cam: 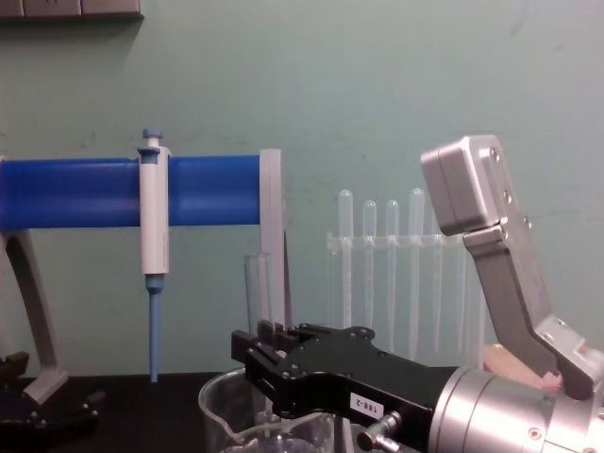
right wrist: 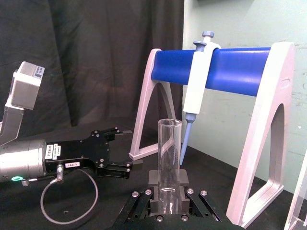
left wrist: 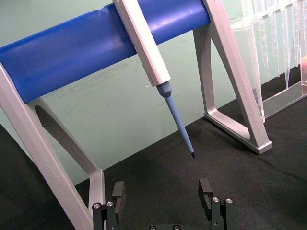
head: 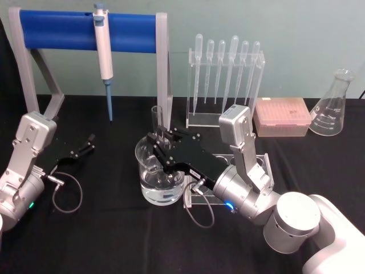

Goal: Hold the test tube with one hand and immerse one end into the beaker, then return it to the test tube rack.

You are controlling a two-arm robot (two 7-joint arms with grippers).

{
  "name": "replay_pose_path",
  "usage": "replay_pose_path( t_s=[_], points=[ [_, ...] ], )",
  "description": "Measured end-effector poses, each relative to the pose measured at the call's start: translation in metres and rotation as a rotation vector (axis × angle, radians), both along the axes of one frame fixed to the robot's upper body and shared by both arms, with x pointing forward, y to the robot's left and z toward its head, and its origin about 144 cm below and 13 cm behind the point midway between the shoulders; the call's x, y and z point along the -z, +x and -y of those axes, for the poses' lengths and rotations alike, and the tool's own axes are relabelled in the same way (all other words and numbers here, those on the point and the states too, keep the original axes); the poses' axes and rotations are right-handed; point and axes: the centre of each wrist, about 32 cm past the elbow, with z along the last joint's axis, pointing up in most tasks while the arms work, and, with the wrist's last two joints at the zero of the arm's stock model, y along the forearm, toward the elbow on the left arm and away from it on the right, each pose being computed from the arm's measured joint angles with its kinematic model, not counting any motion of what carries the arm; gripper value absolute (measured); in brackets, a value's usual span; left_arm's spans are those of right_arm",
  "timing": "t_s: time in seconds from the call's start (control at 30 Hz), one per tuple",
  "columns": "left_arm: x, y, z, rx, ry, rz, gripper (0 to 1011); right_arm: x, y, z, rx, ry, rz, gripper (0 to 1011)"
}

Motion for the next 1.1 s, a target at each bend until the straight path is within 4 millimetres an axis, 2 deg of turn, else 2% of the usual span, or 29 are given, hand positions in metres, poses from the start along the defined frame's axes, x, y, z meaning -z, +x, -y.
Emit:
replay_pose_path(
  t_s=[0.53,0.7,1.1],
  points=[
    [0.0,0.0,0.0,0.0,0.0,0.0,1000,-0.001,-0.001,0.001,0.004,0.007,0.002,233],
    [0.0,0.0,0.0,0.0,0.0,0.0,1000,-0.01,-0.002,0.001,0.003,0.025,0.025,233],
    [0.0,0.0,0.0,0.0,0.0,0.0,1000,-0.06,-0.003,0.006,-0.009,0.088,0.086,233]
  ],
)
